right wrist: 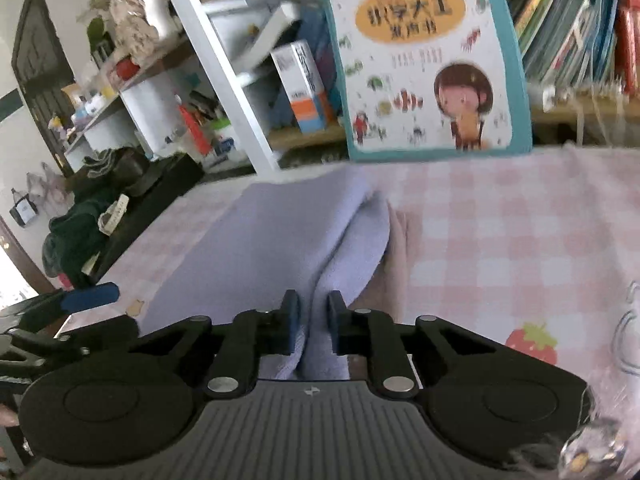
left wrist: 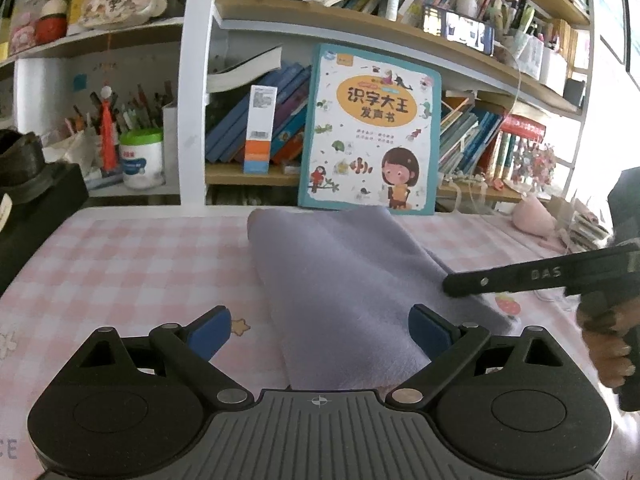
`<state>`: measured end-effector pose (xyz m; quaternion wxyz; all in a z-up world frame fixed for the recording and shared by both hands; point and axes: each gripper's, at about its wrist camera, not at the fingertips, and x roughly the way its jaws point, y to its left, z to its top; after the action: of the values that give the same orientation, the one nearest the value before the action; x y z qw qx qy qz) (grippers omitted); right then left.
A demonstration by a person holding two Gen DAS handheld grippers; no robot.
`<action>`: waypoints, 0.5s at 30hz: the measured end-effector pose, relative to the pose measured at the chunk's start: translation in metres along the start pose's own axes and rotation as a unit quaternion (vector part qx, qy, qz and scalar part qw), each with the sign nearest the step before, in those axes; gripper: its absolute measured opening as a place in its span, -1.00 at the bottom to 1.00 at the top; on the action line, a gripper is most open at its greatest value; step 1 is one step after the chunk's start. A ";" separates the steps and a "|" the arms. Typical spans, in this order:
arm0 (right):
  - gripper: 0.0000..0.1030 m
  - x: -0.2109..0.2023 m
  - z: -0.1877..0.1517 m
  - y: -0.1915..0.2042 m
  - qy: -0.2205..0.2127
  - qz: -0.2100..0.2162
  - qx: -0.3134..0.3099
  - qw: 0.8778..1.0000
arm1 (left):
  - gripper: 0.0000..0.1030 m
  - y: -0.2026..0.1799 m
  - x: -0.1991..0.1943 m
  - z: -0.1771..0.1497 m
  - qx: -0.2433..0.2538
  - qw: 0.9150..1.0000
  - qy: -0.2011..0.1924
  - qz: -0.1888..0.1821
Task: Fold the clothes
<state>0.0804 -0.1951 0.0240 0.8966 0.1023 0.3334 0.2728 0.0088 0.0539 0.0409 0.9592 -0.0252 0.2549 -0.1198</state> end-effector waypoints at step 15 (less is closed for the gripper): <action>0.45 -0.007 -0.002 -0.039 0.030 0.021 0.121 0.992 | 0.89 0.019 0.020 0.007 -0.053 0.997 0.026 -0.046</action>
<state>0.0910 -0.2318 0.0117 0.8613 0.2089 0.3883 0.2524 0.0329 0.0671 0.0350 0.9431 -0.0845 0.2841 -0.1504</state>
